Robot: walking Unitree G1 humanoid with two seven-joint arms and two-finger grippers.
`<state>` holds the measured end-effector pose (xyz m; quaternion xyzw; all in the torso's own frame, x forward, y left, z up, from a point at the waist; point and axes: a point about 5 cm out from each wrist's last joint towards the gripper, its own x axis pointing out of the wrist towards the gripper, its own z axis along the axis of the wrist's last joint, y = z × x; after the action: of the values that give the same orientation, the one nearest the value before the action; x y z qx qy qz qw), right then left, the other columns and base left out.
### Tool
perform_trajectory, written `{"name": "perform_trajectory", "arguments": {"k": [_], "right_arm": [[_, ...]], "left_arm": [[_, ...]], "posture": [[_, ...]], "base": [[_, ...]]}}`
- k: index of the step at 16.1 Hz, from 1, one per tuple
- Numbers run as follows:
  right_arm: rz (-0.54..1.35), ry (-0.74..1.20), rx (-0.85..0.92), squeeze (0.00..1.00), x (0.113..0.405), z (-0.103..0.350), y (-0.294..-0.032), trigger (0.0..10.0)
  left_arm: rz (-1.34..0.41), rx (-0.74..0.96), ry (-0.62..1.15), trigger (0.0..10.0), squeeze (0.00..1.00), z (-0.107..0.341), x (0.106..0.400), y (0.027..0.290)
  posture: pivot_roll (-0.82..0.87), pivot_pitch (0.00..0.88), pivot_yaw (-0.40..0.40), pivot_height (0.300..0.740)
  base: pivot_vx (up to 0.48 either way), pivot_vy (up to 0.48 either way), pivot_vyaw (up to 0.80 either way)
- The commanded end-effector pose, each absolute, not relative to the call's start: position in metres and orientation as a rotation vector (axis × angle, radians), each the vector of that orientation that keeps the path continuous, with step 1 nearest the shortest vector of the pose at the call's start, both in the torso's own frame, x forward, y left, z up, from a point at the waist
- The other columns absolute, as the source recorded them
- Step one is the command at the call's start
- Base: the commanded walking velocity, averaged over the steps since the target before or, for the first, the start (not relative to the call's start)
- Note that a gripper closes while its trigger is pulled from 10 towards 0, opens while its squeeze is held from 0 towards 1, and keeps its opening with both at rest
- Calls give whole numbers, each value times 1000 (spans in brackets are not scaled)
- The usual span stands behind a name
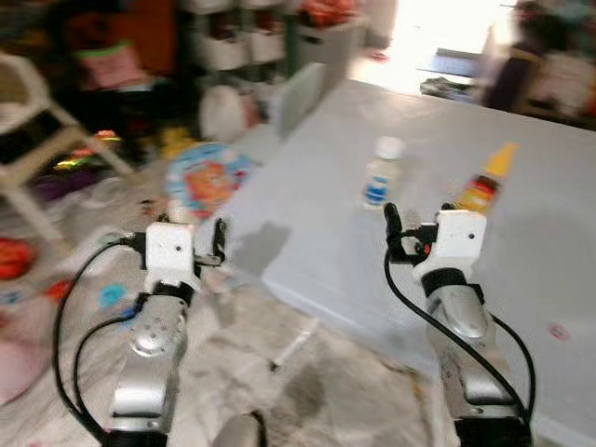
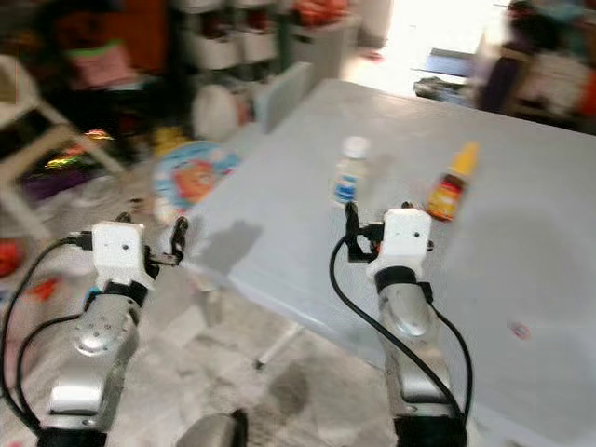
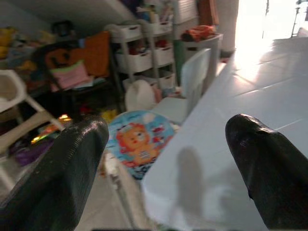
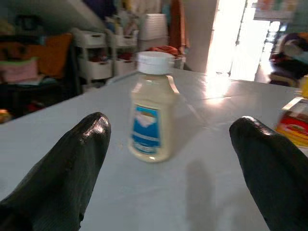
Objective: Restocking fridge
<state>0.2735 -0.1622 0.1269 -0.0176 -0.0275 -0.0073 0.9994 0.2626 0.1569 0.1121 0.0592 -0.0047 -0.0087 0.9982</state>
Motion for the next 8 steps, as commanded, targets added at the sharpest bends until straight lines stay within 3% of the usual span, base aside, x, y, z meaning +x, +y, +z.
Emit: {"name": "perform_trajectory", "arguments": {"k": [1, 3, 8], "right_arm": [[-36, -60, -35, 0, 275, 128, -165, 10000], [-54, -56, -41, 0, 275, 128, -167, 10000], [-70, -63, -37, 0, 276, 129, -169, 10000]], "left_arm": [[-36, 120, -18, 10000, 0, 114, 264, 155], [-48, 115, -20, 10000, 0, 114, 263, 153], [-66, 104, -26, 10000, 0, 114, 264, 149]], "posture": [[-35, 0, 10, 740], [-37, 0, 12, 740], [-38, 0, 11, 740]], "base": [[0, 0, 0], [0, 0, 0], [293, 0, 0]]}}
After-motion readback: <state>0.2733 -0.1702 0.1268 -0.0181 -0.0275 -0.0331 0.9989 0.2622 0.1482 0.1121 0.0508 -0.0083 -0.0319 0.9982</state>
